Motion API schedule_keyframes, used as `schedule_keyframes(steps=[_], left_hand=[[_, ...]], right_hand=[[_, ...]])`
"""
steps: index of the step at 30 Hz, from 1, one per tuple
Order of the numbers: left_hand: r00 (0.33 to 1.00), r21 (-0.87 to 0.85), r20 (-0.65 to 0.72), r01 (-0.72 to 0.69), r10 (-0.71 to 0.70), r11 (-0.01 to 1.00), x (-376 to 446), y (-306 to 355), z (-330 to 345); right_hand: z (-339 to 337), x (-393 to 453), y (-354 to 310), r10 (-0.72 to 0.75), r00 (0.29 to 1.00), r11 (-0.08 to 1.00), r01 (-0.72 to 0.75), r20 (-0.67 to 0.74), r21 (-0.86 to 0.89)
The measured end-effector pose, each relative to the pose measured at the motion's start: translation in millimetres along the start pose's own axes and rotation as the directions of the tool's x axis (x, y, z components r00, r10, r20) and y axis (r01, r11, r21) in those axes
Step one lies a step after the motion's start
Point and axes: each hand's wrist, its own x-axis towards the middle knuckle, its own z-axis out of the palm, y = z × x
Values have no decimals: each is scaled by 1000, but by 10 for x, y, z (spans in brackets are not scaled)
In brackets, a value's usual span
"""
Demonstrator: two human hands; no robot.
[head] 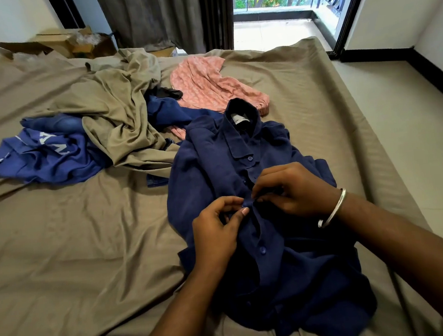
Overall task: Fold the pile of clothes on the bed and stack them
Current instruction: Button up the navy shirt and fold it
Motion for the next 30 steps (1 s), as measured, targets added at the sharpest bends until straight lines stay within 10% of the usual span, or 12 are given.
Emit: schedule_keyframes(steps=[30], left_hand=[[992,-186,102,87,-69,979,-5,3,-13]], right_hand=[[179,-14,-4,-8,1000,998,10,29,-68]])
